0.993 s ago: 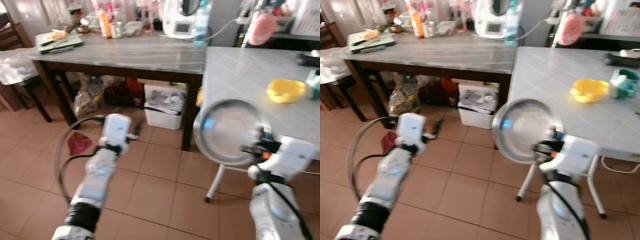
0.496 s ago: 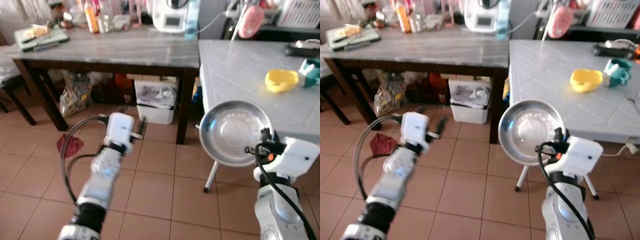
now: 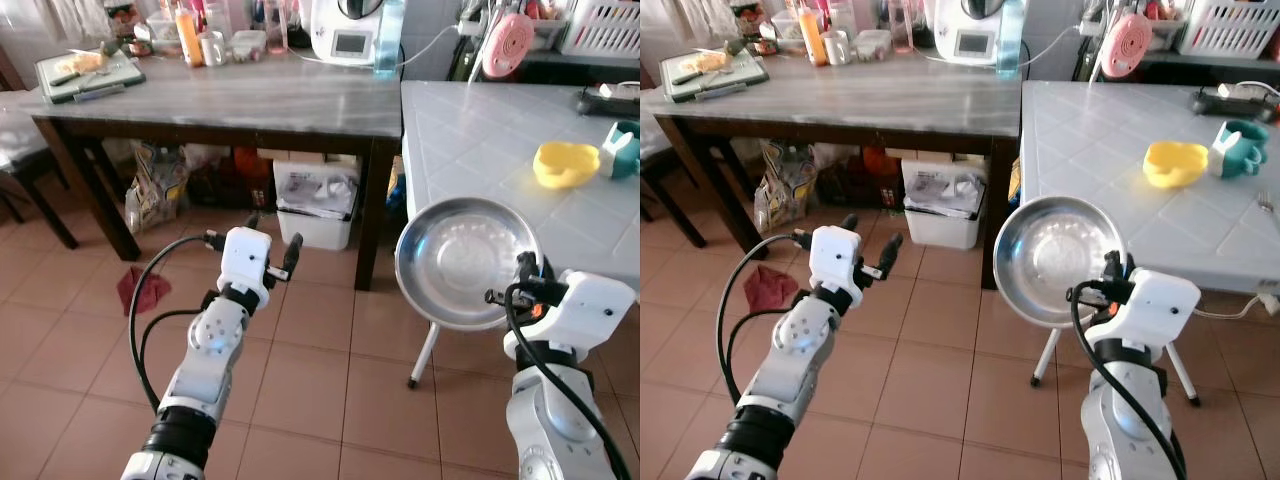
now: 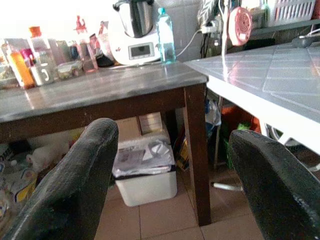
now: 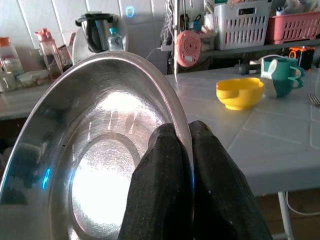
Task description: Setting the table
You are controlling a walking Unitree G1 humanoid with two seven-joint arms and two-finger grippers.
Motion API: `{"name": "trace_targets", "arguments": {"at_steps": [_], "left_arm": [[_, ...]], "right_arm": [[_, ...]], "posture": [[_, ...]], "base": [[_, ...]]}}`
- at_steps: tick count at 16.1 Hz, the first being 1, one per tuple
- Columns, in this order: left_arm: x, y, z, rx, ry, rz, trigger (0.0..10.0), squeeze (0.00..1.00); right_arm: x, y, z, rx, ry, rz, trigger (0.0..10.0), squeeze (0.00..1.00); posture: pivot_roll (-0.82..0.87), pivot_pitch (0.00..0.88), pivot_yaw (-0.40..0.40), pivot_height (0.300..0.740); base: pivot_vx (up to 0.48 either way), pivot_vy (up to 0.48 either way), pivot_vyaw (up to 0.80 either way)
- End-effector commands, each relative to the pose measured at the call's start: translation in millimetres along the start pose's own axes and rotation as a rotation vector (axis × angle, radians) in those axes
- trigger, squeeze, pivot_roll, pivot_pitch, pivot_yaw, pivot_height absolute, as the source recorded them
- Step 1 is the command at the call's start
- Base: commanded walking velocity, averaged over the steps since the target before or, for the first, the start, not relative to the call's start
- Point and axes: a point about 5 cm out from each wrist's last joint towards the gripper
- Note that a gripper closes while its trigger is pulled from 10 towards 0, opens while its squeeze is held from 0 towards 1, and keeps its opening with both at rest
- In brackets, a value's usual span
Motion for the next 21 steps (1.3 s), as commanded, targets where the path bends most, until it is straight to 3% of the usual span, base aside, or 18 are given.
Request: {"name": "trace_targets", "arguments": {"at_steps": [1, 6, 17, 21], "left_arm": [[-2.2, 3.7, 3.6, 0.016, 0.004, -0.007, 10.0, 0.00], [0.2, 7.0, 1.6, 0.002, -0.012, -0.022, 10.0, 0.00], [3.5, 7.3, 0.8, 0.006, -0.013, -0.053, 10.0, 0.00], [8.6, 6.1, 6.3, 0.054, -0.019, -0.099, 10.0, 0.00]], "right_arm": [[-2.0, 3.0, 2.8, 0.022, -0.002, 0.010, 10.0, 0.00], [-1.9, 4.0, 1.2, 0.023, 0.002, 0.005, 10.0, 0.00], [-1.6, 3.8, -0.5, 0.029, 0.001, -0.001, 10.0, 0.00], [1.0, 1.1, 0.4, 0.034, -0.002, -0.013, 10.0, 0.00]], "posture": [[0.05, 0.015, 0.029, 0.740], [0.05, 0.001, 0.034, 0.740], [0.05, 0.001, 0.045, 0.740], [0.04, 0.010, 0.046, 0.740]], "base": [[0.334, 0.000, 0.00], [0.000, 0.116, 0.00], [0.000, 0.452, 0.00], [0.000, 0.000, 0.00]]}}
Point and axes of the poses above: a point about 5 cm out from each wrist's last joint towards the gripper, its own y axis pointing out of the wrist towards the gripper, its own z axis along the axis of the wrist's last joint, x = y × z, and after that the axes turned 10 degrees about y, right-handed
